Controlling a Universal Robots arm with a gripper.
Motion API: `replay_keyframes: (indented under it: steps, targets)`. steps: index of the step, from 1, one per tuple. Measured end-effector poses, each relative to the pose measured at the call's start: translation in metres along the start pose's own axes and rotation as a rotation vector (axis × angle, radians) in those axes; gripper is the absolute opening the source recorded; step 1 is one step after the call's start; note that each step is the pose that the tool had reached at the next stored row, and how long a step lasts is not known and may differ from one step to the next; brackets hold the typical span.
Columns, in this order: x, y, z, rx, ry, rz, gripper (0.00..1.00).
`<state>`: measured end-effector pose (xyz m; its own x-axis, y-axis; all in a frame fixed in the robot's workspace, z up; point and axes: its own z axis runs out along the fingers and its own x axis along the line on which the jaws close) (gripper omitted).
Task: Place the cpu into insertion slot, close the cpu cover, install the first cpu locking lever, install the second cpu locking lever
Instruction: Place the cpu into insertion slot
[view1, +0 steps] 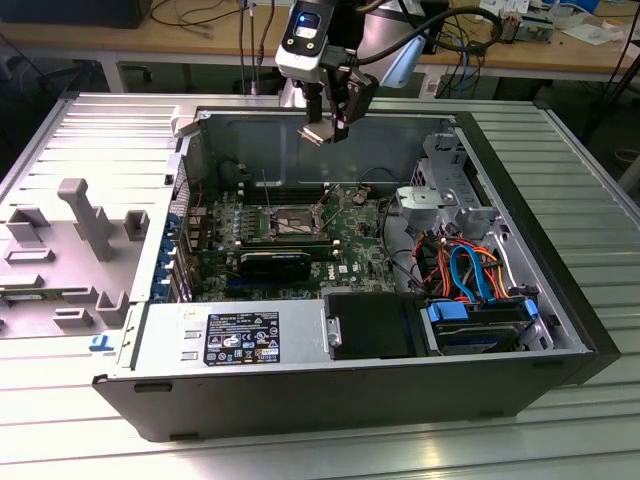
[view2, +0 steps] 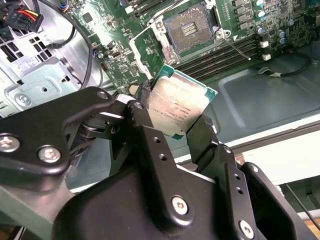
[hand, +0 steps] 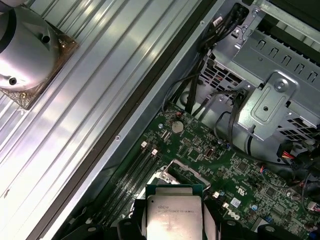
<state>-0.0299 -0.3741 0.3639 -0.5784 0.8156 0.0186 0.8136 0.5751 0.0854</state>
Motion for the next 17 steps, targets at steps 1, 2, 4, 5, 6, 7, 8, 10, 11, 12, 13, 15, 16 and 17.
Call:
replay_keyframes:
  steps: [1, 2, 4, 5, 6, 7, 8, 10, 11, 12, 13, 15, 16, 17]
  targets:
    - [0.0, 0.0, 0.0, 0.0, 0.0, 0.0, 0.54]
    - [0.0, 0.0, 0.0, 0.0, 0.0, 0.0, 0.54]
    - [0.0, 0.0, 0.0, 0.0, 0.0, 0.0, 0.54]
    - [0.0, 0.0, 0.0, 0.0, 0.0, 0.0, 0.54]
    - [0.0, 0.0, 0.0, 0.0, 0.0, 0.0, 0.54]
    - [0.0, 0.0, 0.0, 0.0, 0.0, 0.0, 0.54]
    - [0.0, 0.0, 0.0, 0.0, -0.0001, 0.001, 0.54]
    - [0.0, 0.0, 0.0002, -0.0004, -0.0017, 0.019, 0.54]
    - [0.0, 0.0, 0.0004, -0.0006, -0.0027, 0.031, 0.54]
    - [0.0, 0.0, 0.0006, -0.0009, -0.0039, 0.045, 0.54]
    - [0.0, 0.0, 0.0007, -0.0011, -0.005, 0.059, 0.54]
    - [0.0, -0.0001, 0.0009, -0.0014, -0.0064, 0.075, 0.54]
    - [0.0, -0.0001, 0.0009, -0.0014, -0.0064, 0.075, 0.54]
    - [0.0, -0.0001, 0.0009, -0.0014, -0.0065, 0.075, 0.54]
